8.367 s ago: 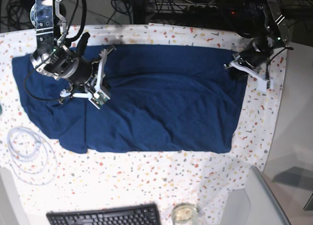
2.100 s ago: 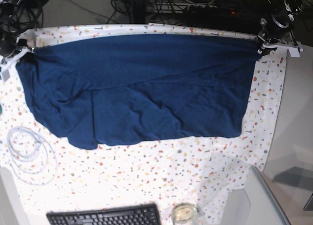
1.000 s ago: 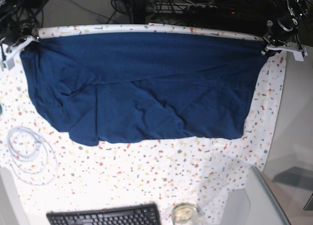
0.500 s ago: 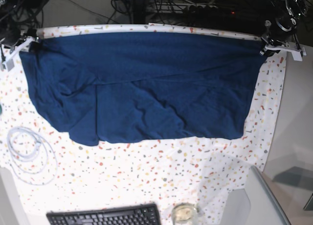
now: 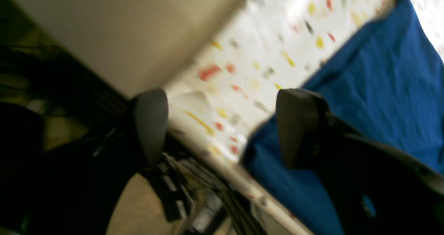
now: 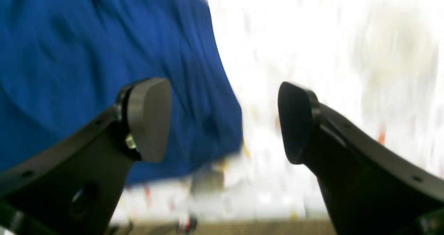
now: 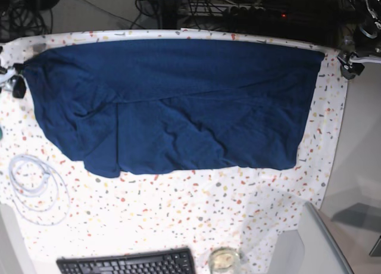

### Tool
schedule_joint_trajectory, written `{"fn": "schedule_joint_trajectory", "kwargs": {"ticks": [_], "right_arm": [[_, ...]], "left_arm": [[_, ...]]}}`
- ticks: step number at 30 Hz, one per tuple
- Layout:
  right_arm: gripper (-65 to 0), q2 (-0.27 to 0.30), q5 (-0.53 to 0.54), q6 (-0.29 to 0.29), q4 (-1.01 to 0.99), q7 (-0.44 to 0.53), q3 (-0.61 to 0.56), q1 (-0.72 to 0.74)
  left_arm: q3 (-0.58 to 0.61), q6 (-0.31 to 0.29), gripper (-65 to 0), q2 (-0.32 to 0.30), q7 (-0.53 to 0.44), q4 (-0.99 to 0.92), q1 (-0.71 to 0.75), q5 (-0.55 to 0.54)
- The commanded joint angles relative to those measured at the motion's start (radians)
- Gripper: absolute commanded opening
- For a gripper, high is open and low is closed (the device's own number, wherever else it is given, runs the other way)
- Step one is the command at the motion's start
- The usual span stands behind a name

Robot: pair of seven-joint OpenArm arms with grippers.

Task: Layout the t-shirt on the table in an organized manner, then fold the t-shirt properly
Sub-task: 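Release the edge and move the right gripper to the shirt's end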

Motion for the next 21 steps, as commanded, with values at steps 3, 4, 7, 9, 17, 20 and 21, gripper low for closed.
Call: {"fn": "schedule_joint_trajectory", "kwargs": {"ticks": [3,4,7,9,17,20,21], "right_arm": [[-20.3,0.085,0.019,0.005,0.008,0.034,-0.153,0.067],[-20.3,0.098,0.022,0.005,0.002,0.037,-0.208,0.101],[-20.3,0.105,0.02,-0.001,-0.06,0.037,-0.323,0.221],[-20.3,0.105,0.019,-0.003,-0.144,0.037,-0.378,0.322],[-20.3,0.105,0.019,-0.013,-0.686,0.146,-0.54,0.689],[-20.3,0.108,0.019,-0.098,-0.89,0.29,-0.633,0.778],[-20.3,0.107,0.019,-0.124,-0.95,0.341,-0.665,0.801]], "left_arm": [[-0.018,-0.008,-18.8,-0.034,-0.021,0.07,0.0,-0.017],[-0.023,-0.008,-18.9,-0.034,-0.021,0.089,0.012,-0.018],[-0.023,-0.01,-27.5,-0.024,-0.021,0.145,0.046,-0.018],[-0.029,-0.01,-43.4,0.005,-0.021,0.172,0.064,-0.02],[-0.031,-0.01,-65.0,0.022,-0.022,0.159,0.101,-0.02],[-0.031,-0.01,-65.0,0.023,-0.022,0.158,0.106,-0.02],[-0.031,-0.01,-65.0,0.023,-0.022,0.158,0.112,-0.02]]}}
